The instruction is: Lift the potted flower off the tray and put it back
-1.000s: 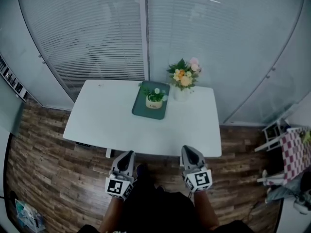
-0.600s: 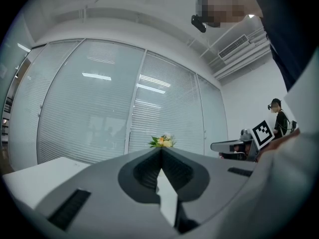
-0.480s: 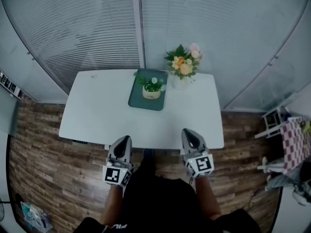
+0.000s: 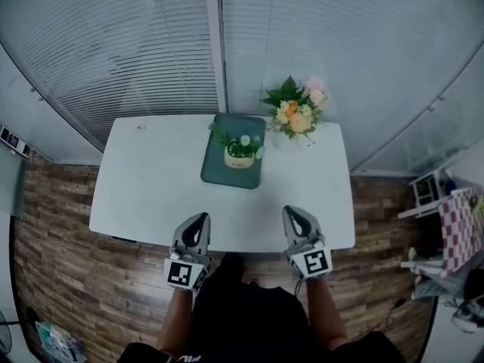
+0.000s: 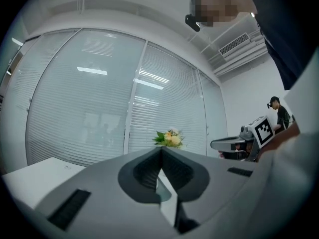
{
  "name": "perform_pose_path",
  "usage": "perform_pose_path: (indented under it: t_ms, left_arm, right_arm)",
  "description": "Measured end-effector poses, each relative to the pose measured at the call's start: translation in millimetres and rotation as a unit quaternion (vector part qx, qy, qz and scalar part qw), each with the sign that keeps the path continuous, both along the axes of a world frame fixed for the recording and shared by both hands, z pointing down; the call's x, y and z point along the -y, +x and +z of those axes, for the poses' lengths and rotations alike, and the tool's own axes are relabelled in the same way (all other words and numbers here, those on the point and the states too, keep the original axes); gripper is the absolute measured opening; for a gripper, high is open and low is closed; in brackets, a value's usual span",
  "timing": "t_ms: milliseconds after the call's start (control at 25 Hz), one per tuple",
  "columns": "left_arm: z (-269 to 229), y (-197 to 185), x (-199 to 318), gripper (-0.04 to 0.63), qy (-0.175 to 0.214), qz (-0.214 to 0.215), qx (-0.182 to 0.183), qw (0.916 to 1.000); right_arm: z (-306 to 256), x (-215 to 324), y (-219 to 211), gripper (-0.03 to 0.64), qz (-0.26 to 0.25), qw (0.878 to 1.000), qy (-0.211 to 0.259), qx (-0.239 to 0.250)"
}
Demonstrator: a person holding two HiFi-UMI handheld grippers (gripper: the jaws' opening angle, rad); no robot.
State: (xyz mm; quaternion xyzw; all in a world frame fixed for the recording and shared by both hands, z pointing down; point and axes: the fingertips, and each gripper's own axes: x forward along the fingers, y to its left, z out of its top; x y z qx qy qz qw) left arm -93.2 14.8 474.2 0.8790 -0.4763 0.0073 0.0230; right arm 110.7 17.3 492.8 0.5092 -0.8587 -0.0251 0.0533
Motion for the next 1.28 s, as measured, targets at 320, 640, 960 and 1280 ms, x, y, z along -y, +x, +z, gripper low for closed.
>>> perform_pose_path:
  t_ms: [320, 640, 960, 1280]
  left_arm:
    - [27, 1, 51, 0.009, -0.027, 0.015, 0.008, 0.9995]
    - [52, 7, 82, 0.072, -0.038, 0.055, 0.024, 0.9975]
    - [85, 14, 110, 0.165, -0.065, 0.077, 0.04, 0.9941]
    - [106, 28, 131, 0.247, -0.075, 0.115, 0.061, 0.9887]
  right_arm:
    - [32, 39, -16, 0.006, -0.028, 0.998, -0.056, -0.029]
    - [62, 73, -40, 0.209, -0.083, 0.99, -0.096, -0.063]
    - [93, 98, -50, 0.269, -0.108, 0.985, -0.12, -0.065]
    - [116, 120, -55, 0.325, -0.119, 0.981, -0.139, -0.057]
